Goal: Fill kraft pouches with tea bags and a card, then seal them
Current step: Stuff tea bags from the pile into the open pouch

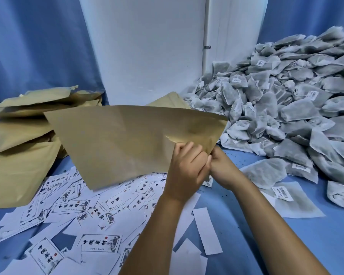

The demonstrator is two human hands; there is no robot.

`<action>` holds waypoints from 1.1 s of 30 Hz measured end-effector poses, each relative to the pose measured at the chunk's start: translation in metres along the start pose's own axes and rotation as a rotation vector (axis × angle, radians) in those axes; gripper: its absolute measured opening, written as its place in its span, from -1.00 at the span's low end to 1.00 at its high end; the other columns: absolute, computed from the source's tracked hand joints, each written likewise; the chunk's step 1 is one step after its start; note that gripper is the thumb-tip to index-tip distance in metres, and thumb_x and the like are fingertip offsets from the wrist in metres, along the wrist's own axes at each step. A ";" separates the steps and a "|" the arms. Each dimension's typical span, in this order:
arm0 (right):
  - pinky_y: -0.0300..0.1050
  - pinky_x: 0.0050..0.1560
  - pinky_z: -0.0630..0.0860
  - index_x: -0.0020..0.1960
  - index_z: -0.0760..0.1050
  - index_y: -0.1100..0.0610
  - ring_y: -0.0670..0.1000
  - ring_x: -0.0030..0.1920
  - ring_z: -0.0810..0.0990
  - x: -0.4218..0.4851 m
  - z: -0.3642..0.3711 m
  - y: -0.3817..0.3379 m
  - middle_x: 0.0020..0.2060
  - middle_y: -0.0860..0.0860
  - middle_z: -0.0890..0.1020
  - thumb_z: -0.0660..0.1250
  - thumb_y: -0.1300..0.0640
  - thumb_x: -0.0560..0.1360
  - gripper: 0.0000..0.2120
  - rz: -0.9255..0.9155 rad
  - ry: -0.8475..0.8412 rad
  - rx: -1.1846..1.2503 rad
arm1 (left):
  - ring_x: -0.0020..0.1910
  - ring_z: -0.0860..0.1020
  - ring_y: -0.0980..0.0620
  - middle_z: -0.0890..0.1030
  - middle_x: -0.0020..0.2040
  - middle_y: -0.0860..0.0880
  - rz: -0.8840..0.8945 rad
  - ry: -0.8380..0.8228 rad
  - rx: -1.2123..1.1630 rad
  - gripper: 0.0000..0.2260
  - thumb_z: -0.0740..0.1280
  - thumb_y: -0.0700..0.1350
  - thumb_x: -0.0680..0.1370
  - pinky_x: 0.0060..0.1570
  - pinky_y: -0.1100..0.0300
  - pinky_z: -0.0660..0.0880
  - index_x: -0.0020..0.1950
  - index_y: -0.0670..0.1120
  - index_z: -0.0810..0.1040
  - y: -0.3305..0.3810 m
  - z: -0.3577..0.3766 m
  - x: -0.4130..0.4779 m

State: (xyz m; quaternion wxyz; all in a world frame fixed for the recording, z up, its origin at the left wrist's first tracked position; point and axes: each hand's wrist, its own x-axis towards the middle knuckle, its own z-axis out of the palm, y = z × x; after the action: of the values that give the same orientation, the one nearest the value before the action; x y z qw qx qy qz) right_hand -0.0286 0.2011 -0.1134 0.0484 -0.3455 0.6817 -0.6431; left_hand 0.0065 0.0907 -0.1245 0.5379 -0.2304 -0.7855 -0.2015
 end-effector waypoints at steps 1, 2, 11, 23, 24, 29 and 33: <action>-0.42 -0.26 0.46 -0.07 0.49 0.08 -0.29 -0.24 0.56 0.000 0.001 -0.001 -0.30 -0.24 0.63 0.17 0.33 0.37 -0.75 0.007 0.001 0.030 | -0.31 0.25 -0.06 0.32 -0.36 -0.08 0.005 0.032 0.004 -0.71 0.22 -0.25 0.56 -0.19 0.08 0.23 -0.37 -0.16 0.33 0.002 -0.001 0.002; -0.41 -0.30 0.46 -0.12 0.51 0.04 -0.28 -0.29 0.56 0.000 0.002 -0.003 -0.35 -0.22 0.62 0.18 0.31 0.37 -0.77 0.028 -0.015 0.075 | -0.32 0.24 -0.06 0.32 -0.37 -0.08 0.005 0.060 0.010 -0.71 0.21 -0.25 0.55 -0.20 0.08 0.23 -0.38 -0.16 0.33 0.005 -0.002 0.003; -0.34 -0.43 0.51 -0.26 0.52 0.17 -0.17 -0.41 0.59 0.002 0.008 0.003 -0.46 -0.07 0.59 -0.03 0.38 0.59 -0.57 0.293 -0.065 0.625 | -0.32 0.31 -0.07 0.40 -0.36 -0.09 -0.014 -0.008 0.146 -0.79 0.23 -0.21 0.50 -0.23 0.07 0.24 -0.35 -0.16 0.40 0.021 -0.005 0.014; -0.25 -0.38 0.54 -0.10 0.45 0.13 -0.12 -0.34 0.63 0.007 0.017 0.007 -0.39 -0.07 0.63 0.13 0.20 0.62 -0.82 0.445 -0.185 0.412 | -0.34 0.34 -0.01 0.33 -0.31 -0.02 -0.324 -0.200 0.167 -0.77 0.21 -0.05 0.51 -0.31 0.12 0.29 -0.28 -0.14 0.49 0.002 -0.019 0.010; -0.27 -0.39 0.52 -0.12 0.45 0.13 -0.14 -0.35 0.61 0.007 0.018 0.009 -0.39 -0.08 0.62 0.15 0.23 0.61 -0.83 0.420 -0.186 0.335 | -0.35 0.31 0.01 0.30 -0.32 -0.01 -0.343 -0.184 0.114 -0.75 0.20 -0.07 0.52 -0.33 0.14 0.28 -0.30 -0.16 0.48 0.000 -0.019 0.008; -0.32 -0.37 0.44 -0.09 0.54 0.14 -0.15 -0.36 0.54 0.002 0.013 0.010 -0.29 0.03 0.59 0.24 0.36 0.53 -0.82 0.364 0.035 0.104 | -0.40 0.31 -0.02 0.32 -0.38 -0.09 -0.318 -0.157 0.023 -0.71 0.27 -0.18 0.54 -0.35 0.19 0.22 -0.38 -0.22 0.44 -0.009 -0.013 -0.001; -0.09 0.16 0.49 0.12 0.56 0.19 -0.08 0.06 0.55 -0.015 -0.010 0.007 0.03 0.07 0.59 0.39 0.28 0.44 -0.74 0.389 0.380 -0.360 | -0.47 0.35 -0.09 0.33 -0.44 -0.15 -0.261 -0.207 0.044 -0.71 0.38 -0.30 0.46 -0.44 0.11 0.27 -0.44 -0.23 0.42 -0.006 -0.004 0.005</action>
State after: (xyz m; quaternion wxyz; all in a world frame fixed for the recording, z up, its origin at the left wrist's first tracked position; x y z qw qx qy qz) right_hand -0.0249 0.2169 -0.1236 -0.0197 -0.0855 0.8345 -0.5440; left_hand 0.0047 0.0840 -0.1189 0.4285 -0.1342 -0.8640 -0.2277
